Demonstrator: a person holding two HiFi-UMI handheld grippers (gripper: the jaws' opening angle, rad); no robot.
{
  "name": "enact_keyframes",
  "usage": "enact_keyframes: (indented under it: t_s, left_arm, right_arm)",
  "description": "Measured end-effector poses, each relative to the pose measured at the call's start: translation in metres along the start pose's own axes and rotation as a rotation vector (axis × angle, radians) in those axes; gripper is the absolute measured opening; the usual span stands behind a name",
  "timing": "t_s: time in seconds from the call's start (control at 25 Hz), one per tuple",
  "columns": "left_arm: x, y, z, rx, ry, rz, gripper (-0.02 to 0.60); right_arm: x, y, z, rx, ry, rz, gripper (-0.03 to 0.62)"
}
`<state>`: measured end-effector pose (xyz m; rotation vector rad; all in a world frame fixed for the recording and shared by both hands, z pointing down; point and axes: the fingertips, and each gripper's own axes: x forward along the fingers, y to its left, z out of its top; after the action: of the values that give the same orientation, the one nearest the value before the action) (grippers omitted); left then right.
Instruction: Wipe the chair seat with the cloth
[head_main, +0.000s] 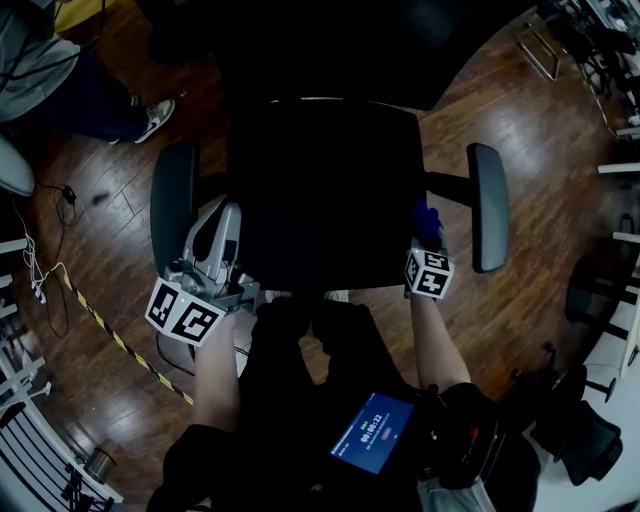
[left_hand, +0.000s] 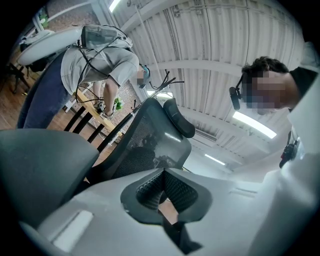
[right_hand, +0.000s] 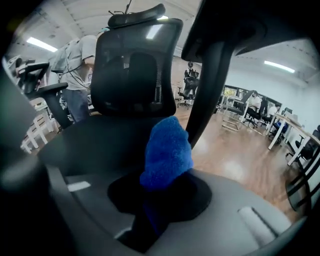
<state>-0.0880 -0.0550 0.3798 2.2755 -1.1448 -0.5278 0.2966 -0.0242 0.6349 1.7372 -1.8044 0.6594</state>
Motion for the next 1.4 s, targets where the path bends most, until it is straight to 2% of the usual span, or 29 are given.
enact_keyframes:
  t_s: [0.08, 0.16, 0.36, 0.48, 0.56, 0.64, 0.76, 0.88, 1.04, 1.24, 1.32, 1.4]
  left_arm:
    - [-0.001, -0.001, 0.000, 0.002, 0.000, 0.001, -0.009]
    - [-0.003, -0.001, 0.000, 0.004, 0.002, 0.001, -0.009]
    - [-0.002, 0.002, 0.001, 0.012, 0.003, 0.007, -0.009]
    - [-0.003, 0.001, -0.001, 0.016, 0.007, 0.011, -0.009]
    - [-0.004, 0.000, -0.003, 0.018, 0.011, 0.013, -0.009]
    - [-0.005, -0.001, -0.004, 0.018, 0.013, 0.014, -0.009]
    - [-0.007, 0.000, -0.003, 0.021, 0.014, 0.015, -0.009]
    - [-0.007, 0.003, -0.003, 0.017, 0.012, 0.022, -0.009]
    - [-0.005, 0.001, -0.002, 0.009, 0.007, 0.021, -0.009]
    - [-0.002, 0.003, -0.002, 0.007, 0.013, 0.017, -0.009]
    - [-0.001, 0.003, -0.003, 0.008, 0.019, 0.016, -0.009]
    - [0.000, 0.004, -0.004, 0.008, 0.022, 0.014, -0.009]
  right_arm:
    - [-0.001, 0.018, 0.004, 0.015, -0.012, 0.008, 0.084]
    - [-0.001, 0.070, 0.010, 0.012, -0.031, 0.097, 0.084]
    - [-0.006, 0.286, 0.020, -0.083, -0.039, 0.500, 0.084]
    - [-0.037, 0.405, 0.004, -0.202, -0.017, 0.739, 0.084]
    - [-0.049, 0.449, -0.024, -0.292, 0.012, 0.822, 0.084]
    - [-0.051, 0.458, -0.038, -0.339, -0.004, 0.831, 0.084]
    - [-0.049, 0.442, -0.039, -0.338, -0.020, 0.810, 0.084]
    - [-0.042, 0.389, -0.046, -0.280, 0.008, 0.740, 0.084]
    - [-0.036, 0.259, -0.063, -0.212, 0.047, 0.549, 0.084]
    - [-0.047, 0.084, -0.063, -0.115, 0.040, 0.245, 0.084]
    - [-0.052, 0.038, -0.060, -0.076, 0.027, 0.150, 0.084]
    - [-0.054, 0.018, -0.056, -0.051, 0.021, 0.109, 0.084]
